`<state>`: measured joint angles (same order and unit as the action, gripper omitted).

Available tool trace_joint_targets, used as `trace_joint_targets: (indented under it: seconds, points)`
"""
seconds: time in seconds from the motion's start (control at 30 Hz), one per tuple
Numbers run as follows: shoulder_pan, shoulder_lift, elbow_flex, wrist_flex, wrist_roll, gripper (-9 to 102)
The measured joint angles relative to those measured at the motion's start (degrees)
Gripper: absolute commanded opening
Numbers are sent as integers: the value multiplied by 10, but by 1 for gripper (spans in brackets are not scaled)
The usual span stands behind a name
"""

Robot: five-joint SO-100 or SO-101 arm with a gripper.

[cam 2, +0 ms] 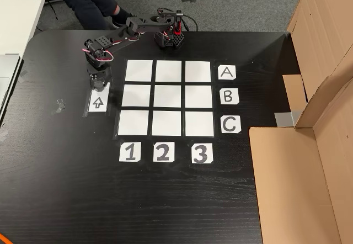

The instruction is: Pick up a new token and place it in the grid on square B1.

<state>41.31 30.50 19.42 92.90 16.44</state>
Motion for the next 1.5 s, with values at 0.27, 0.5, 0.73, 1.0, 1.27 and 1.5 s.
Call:
trace_joint_targets:
  seconds: [0.27, 0.5, 0.73, 1.0, 1.27, 1.5]
  points:
    - [11, 70, 0, 41, 1, 16]
    - [10, 142, 27, 54, 1, 16]
    - [-16, 266, 142, 54, 1, 17]
    - [-81, 428, 340, 54, 1, 17]
    - [-127, 459, 453, 53, 1, 17]
    - [-145, 410, 469, 49, 1, 17]
